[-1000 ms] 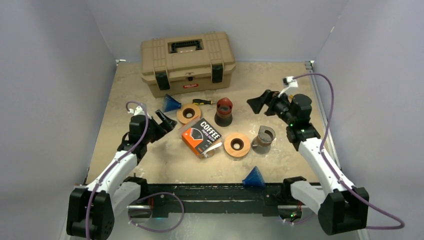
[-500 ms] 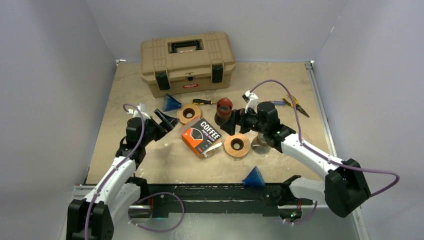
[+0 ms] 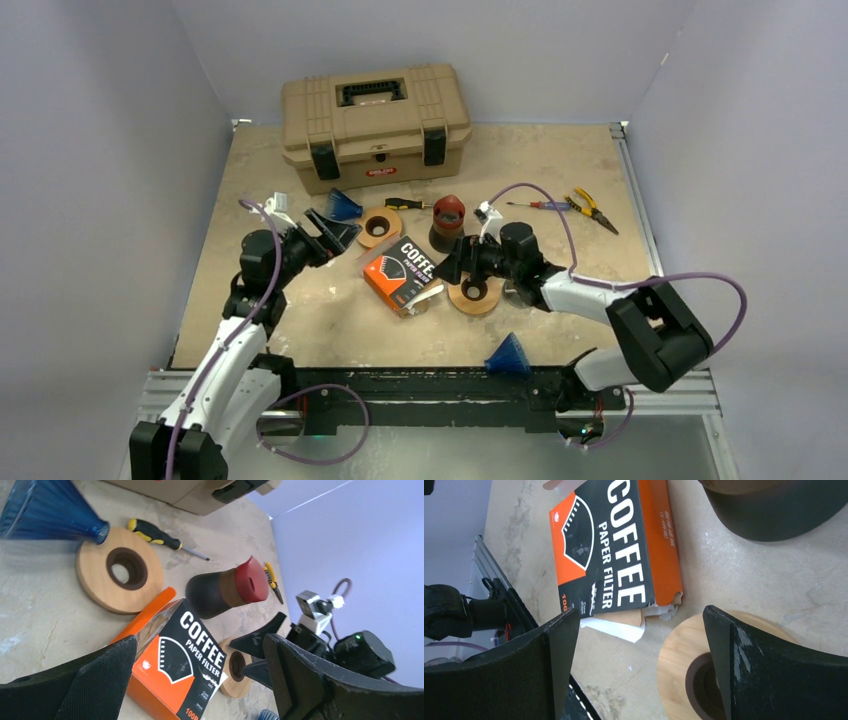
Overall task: Place the coffee filter in the dripper
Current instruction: Move the coffee filter holder to the center of the board.
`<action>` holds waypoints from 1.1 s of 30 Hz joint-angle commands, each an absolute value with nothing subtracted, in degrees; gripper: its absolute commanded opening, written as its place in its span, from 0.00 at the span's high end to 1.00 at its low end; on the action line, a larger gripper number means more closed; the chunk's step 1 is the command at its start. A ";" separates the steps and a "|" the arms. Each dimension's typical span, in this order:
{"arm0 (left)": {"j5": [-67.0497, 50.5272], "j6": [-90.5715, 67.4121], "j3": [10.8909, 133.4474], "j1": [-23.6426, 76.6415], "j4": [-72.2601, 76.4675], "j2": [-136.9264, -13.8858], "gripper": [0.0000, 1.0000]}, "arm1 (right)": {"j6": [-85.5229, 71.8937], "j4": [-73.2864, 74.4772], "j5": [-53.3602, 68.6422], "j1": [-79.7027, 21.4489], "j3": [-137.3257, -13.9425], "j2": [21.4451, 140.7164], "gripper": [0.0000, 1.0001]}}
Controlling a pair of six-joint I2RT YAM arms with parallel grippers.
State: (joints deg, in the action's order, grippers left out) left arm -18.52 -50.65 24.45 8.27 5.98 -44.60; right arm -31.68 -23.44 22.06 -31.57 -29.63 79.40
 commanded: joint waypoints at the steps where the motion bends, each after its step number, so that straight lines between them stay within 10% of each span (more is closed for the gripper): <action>1: -23.01 -47.87 27.50 8.26 10.76 -43.76 0.03 | -35.21 -35.20 23.74 -32.38 -30.28 82.10 0.05; 33: -22.37 -38.77 32.66 8.31 -0.93 -40.04 0.03 | -39.26 -35.32 14.28 -49.57 -42.14 94.60 0.05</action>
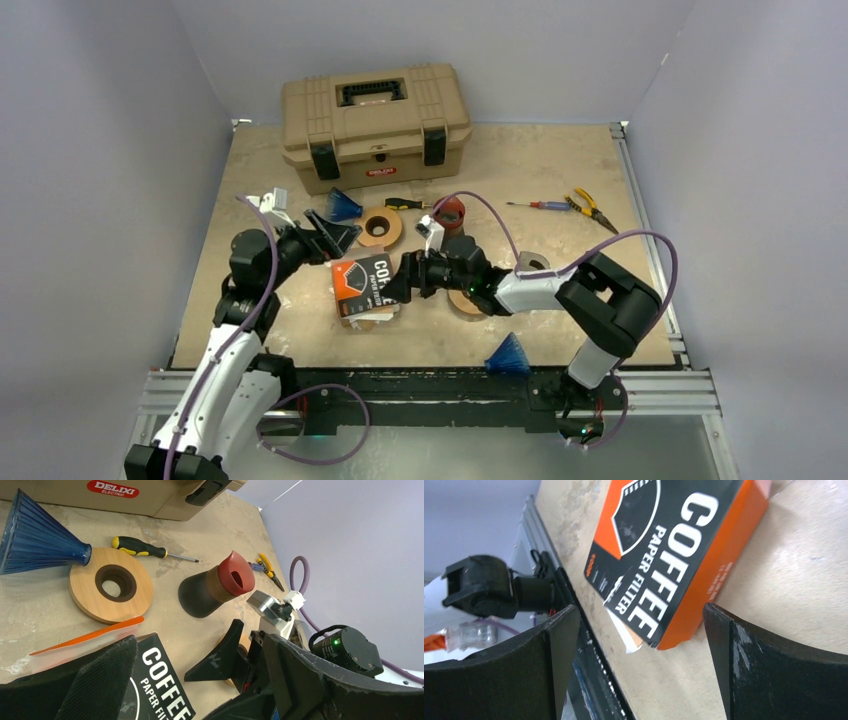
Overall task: Place the coffee filter in the dripper
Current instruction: Move the coffee filter holder to the center of the board.
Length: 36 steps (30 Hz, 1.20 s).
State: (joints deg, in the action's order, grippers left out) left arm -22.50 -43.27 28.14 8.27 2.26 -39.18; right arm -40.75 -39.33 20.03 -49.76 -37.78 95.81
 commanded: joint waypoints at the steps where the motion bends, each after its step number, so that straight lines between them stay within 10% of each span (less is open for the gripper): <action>1: -22.23 -38.05 33.22 8.30 -2.64 -40.22 0.03 | -39.39 -34.33 13.75 -49.57 -43.13 95.27 0.05; 19: -17.35 -34.25 37.05 8.30 -10.59 -35.27 0.01 | -35.52 -22.41 22.81 -58.36 -69.71 112.25 0.05; 36: -3.02 -37.35 37.44 8.26 -15.84 -34.97 0.00 | -30.87 -13.31 11.74 -56.14 -63.98 94.80 0.01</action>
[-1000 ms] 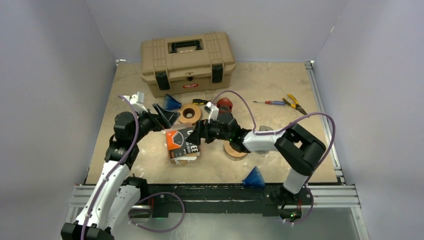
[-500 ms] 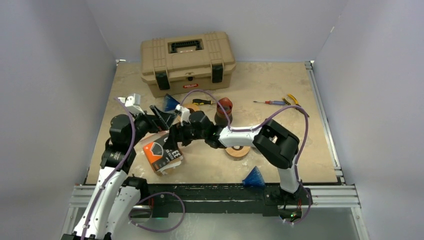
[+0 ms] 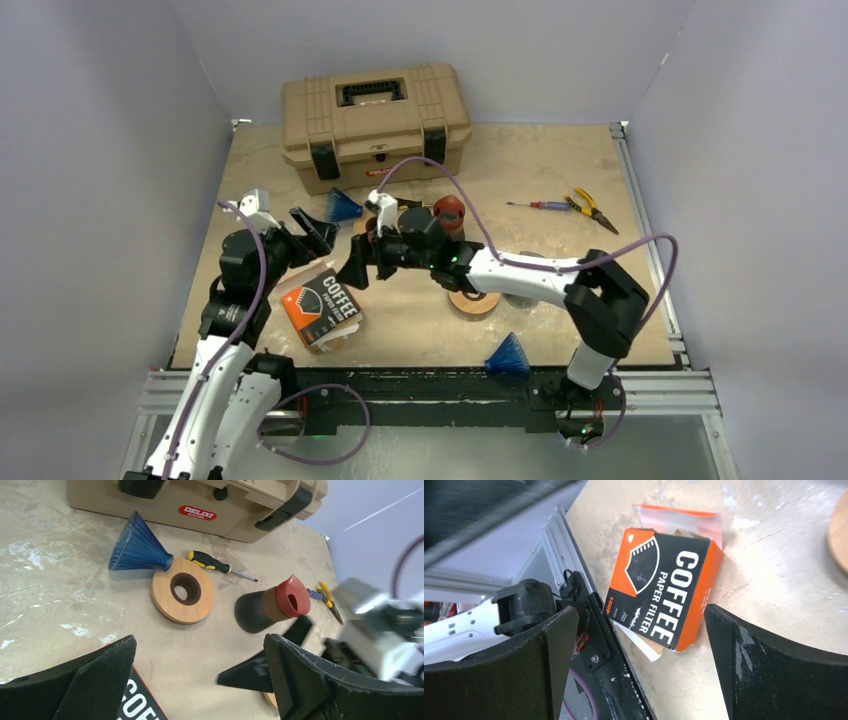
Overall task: Place the coffee filter in the dripper
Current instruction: Move the coffee filter holder to the center of the board, then pick up the coffee server from the center of the board.
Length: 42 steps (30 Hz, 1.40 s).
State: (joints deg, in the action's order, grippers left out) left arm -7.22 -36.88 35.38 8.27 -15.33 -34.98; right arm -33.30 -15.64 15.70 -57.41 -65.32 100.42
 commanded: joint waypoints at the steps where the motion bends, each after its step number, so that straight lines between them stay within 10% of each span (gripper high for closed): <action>1: -3.32 -36.75 37.30 8.26 -15.49 -35.10 0.00 | -30.51 -12.61 11.39 -55.69 -63.83 93.77 0.01; 28: -9.05 -28.40 40.63 8.26 -17.11 -45.97 0.00 | -21.29 10.30 21.41 -18.01 -67.90 88.39 0.01; 42: -9.04 -28.90 39.54 8.26 -18.66 -46.76 0.01 | -17.88 11.09 22.07 -16.67 -71.77 96.17 0.08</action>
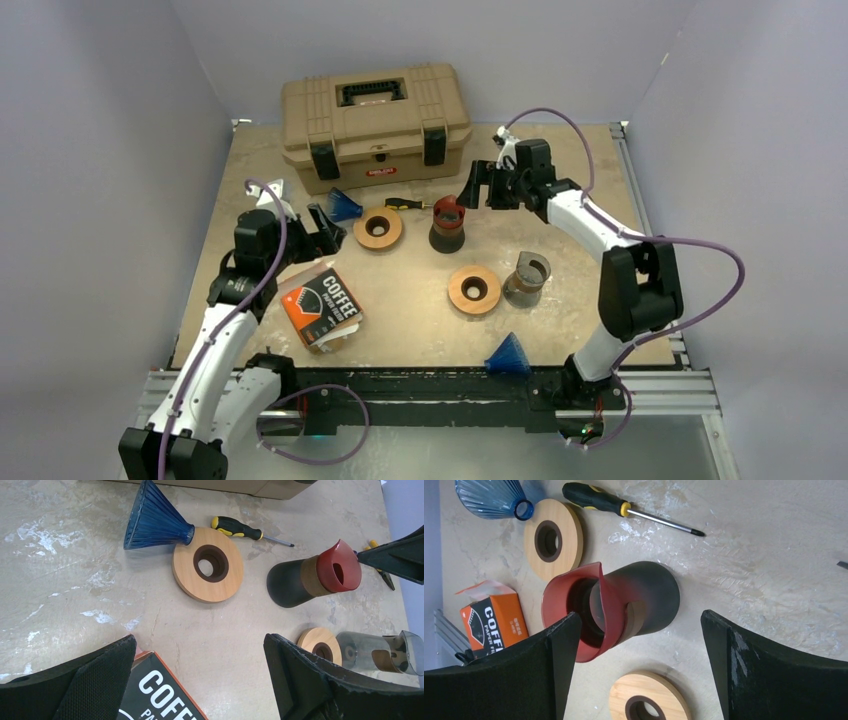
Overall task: Place the coffee filter in the dripper
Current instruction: Pick up the coffee server from the center of the board.
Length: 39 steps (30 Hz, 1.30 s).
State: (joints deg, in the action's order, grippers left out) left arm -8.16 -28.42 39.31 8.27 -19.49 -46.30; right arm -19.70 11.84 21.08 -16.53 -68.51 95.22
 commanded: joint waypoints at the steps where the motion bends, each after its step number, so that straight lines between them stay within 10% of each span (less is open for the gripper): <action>1: -9.31 -28.94 39.59 8.26 -18.64 -46.96 0.01 | -17.97 11.00 22.05 -16.70 -72.08 96.68 0.10; 39: -8.29 -29.92 38.65 8.26 -18.33 -44.56 0.01 | -15.93 7.25 24.51 -28.26 -67.17 93.91 0.44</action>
